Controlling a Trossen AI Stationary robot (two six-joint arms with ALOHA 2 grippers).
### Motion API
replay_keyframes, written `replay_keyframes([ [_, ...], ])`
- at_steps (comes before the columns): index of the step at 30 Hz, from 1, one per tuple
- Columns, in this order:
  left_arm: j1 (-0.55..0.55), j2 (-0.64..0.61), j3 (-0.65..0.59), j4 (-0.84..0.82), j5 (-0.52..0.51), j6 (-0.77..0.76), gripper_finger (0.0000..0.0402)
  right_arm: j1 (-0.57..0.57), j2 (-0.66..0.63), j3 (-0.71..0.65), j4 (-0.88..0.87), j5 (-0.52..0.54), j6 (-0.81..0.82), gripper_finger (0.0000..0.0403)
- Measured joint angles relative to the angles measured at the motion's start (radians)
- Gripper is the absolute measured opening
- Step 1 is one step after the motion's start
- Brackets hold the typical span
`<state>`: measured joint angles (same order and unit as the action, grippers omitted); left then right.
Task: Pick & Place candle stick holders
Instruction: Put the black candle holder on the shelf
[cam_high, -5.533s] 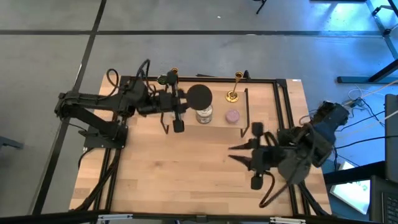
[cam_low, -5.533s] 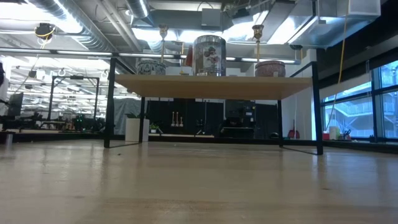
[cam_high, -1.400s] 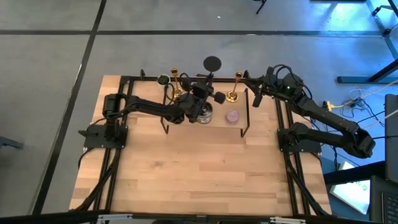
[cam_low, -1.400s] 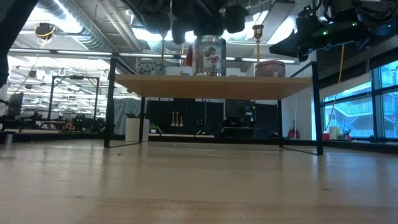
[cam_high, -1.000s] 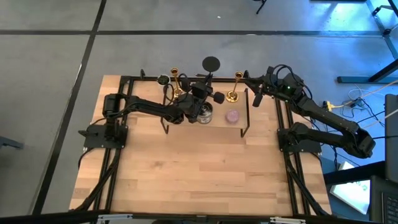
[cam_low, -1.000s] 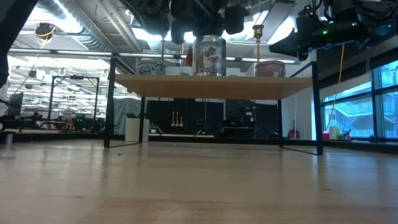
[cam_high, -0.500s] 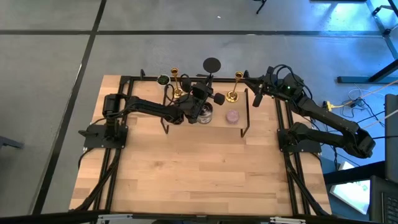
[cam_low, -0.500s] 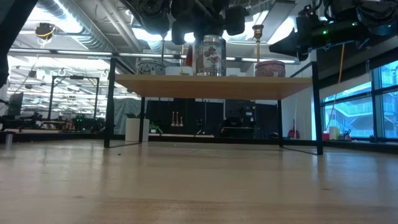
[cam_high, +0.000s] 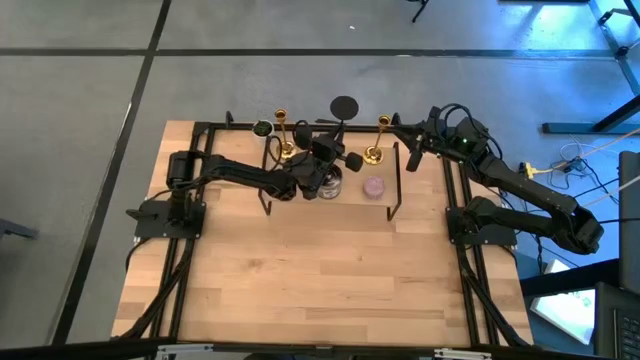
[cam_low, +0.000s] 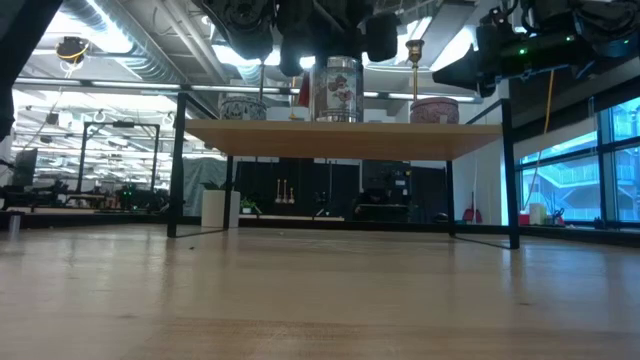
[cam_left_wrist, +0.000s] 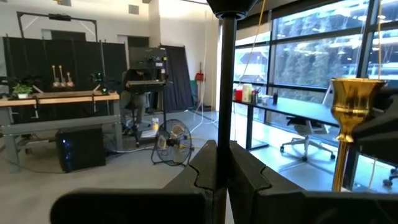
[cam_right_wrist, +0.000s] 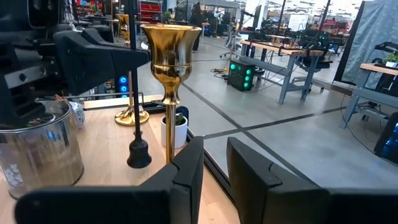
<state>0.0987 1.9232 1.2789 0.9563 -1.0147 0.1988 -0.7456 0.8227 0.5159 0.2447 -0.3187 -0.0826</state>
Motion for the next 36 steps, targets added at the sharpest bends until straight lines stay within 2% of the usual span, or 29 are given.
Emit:
replay_keyframes([
  [36, 0.002, -0.001, -0.013, 0.003, -0.004, 0.009, 0.0015, 0.0, 0.0, 0.0, 0.01, -0.017, 0.0, 0.0073],
])
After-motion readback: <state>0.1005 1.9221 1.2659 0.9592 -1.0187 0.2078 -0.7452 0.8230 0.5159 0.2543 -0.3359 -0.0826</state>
